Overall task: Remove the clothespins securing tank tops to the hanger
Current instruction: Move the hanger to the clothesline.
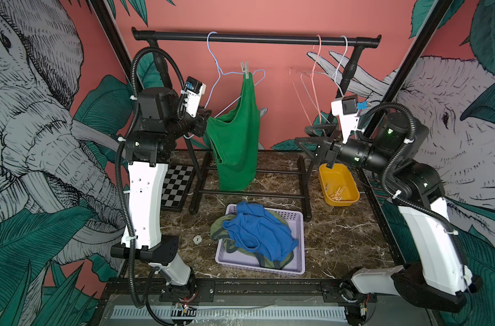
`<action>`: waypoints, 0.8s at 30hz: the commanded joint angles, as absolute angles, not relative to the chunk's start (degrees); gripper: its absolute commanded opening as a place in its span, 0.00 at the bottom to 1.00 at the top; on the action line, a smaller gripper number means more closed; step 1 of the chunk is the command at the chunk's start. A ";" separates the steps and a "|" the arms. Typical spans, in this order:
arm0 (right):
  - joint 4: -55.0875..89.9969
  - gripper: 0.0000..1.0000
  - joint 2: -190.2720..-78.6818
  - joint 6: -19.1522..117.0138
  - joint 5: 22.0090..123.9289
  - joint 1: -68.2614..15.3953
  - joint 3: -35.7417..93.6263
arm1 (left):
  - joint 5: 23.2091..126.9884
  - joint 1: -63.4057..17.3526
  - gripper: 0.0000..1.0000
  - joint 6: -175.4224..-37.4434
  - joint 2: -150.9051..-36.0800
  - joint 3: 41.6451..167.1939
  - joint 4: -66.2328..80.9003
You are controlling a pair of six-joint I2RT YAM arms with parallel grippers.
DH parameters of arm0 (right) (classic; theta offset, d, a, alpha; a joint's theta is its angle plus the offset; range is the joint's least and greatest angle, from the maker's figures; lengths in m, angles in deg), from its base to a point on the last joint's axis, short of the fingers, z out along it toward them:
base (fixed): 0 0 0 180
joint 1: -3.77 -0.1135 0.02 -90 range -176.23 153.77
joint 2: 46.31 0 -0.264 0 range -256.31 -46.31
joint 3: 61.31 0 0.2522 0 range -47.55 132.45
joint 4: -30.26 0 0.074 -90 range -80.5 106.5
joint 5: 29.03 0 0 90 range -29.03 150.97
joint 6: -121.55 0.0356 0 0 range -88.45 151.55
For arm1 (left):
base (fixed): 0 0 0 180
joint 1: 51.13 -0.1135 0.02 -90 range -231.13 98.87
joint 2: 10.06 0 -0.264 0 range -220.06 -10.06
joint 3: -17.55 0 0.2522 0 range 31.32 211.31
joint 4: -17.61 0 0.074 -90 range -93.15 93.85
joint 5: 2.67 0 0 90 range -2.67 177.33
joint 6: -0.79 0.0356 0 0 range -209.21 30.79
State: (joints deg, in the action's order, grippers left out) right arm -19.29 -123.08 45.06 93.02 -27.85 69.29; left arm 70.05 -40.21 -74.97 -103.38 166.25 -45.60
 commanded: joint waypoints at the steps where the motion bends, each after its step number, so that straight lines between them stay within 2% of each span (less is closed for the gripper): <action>1: -16.27 0.69 -123.39 45.41 93.17 -28.31 70.86 | 67.30 -37.22 0.10 -77.23 -101.76 166.33 -45.53; 9: -15.45 0.69 -125.10 46.86 89.61 -29.47 73.45 | 78.75 -23.60 0.10 -75.57 -102.26 166.15 -44.99; 16: -11.82 0.69 -126.68 47.37 83.48 -31.33 74.54 | 81.38 -22.81 0.02 -77.54 -104.55 169.51 -44.08; 24: -11.32 0.70 -129.57 47.45 81.07 -32.37 77.86 | 79.61 -20.49 0.02 -76.22 -106.15 171.58 -43.93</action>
State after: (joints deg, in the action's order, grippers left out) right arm -15.29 -129.69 46.81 83.25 -31.61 76.35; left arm 80.72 -22.35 -76.11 -106.24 169.64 -44.35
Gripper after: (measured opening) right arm 0.695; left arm 0.237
